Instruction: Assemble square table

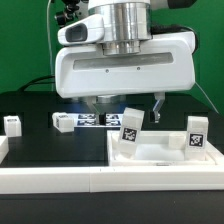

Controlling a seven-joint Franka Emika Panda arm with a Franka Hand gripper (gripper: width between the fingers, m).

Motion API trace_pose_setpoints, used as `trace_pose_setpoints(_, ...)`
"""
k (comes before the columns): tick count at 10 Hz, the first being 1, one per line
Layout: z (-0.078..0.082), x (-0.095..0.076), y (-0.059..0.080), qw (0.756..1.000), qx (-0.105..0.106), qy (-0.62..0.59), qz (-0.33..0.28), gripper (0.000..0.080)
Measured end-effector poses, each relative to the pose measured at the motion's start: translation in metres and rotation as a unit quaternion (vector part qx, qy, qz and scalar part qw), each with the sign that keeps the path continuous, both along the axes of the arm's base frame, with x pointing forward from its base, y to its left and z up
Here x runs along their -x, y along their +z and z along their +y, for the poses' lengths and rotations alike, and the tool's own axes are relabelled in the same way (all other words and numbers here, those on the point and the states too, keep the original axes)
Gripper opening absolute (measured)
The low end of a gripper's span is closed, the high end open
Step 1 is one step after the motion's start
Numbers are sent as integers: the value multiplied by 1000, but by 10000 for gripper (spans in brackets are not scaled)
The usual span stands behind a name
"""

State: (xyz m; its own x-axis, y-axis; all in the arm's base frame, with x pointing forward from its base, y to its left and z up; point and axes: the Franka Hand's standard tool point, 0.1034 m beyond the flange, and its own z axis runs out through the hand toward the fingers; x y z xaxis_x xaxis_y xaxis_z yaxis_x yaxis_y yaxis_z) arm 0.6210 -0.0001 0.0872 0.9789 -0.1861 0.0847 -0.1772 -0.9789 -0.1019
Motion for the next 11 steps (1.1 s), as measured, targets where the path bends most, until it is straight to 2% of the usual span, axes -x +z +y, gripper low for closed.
trace_pose_setpoints(2, 0, 0, 0, 1000, 0, 0, 0, 630)
trace_pose_setpoints(4, 0, 0, 0, 1000, 0, 0, 0, 287)
trace_pose_setpoints(10, 0, 0, 0, 1000, -2, -18, 1, 290)
trace_pose_setpoints(11, -2, 0, -1, 996, -12, -91, -3, 290)
